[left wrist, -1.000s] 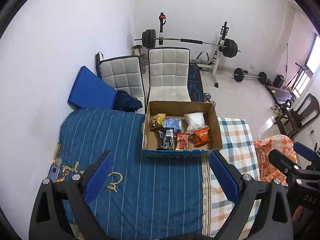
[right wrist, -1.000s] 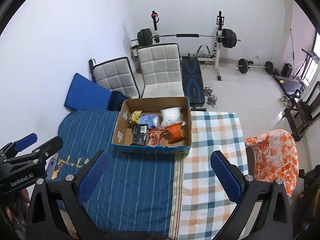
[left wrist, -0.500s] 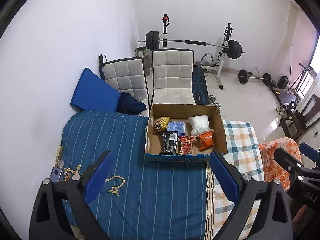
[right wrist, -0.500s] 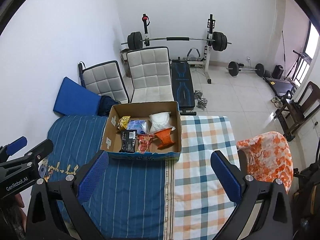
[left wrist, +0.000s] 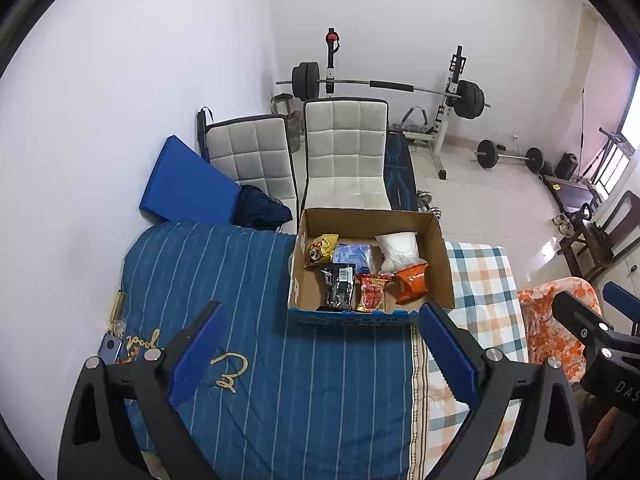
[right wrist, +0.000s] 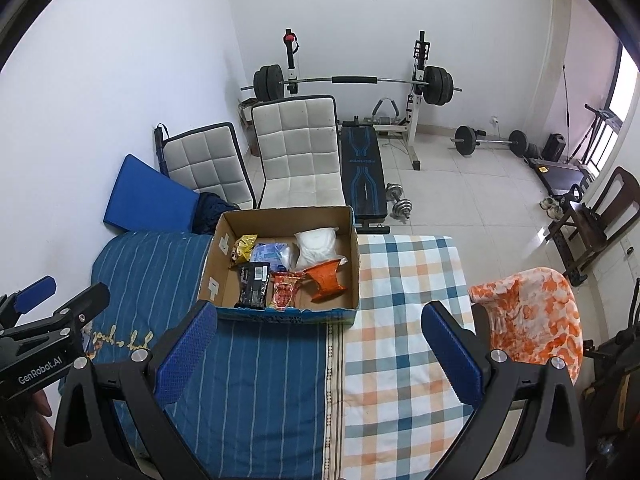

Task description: Organize snacks

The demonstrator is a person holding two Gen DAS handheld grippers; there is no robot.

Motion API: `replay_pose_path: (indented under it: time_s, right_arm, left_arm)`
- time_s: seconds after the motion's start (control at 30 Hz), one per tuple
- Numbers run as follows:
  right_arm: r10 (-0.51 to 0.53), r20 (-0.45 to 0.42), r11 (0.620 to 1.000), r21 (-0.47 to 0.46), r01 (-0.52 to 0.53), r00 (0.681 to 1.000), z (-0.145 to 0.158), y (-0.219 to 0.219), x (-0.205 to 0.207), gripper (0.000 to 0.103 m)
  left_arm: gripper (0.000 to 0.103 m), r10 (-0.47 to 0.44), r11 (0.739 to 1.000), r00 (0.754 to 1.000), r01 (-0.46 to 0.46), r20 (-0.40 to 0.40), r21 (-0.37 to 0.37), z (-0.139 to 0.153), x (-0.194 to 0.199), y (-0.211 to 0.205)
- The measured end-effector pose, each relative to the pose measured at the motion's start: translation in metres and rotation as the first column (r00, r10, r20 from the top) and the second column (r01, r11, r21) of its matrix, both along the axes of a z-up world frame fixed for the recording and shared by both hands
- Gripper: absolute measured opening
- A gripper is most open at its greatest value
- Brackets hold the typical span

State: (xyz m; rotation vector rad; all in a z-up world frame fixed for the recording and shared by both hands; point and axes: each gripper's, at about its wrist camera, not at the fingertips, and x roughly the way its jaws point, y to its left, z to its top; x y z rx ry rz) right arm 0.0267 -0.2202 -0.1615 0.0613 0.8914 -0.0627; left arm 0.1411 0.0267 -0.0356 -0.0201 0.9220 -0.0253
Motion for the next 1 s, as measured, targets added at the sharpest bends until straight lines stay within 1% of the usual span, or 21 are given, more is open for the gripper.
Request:
replay_pose_path:
  time_s: [0.27, 1.0]
  right_arm:
    - [0.008, 0.016, 1.0, -0.012, -0.008, 1.0, 0.0032, 0.0031, -0.0038, 0.103]
    - [0.009, 0.017, 1.0, -0.014, -0.009, 1.0, 0.0063, 0.0045, -0.0045, 0.103]
  left_arm:
    - [0.098, 0.003, 1.0, 1.0, -0.003, 0.014, 0.005, 0.004, -0.001, 0.0004]
    - [0.098, 0.001, 1.0, 1.0, -0.001, 0.018, 0.002, 0.0057, 0.0015, 0.0043]
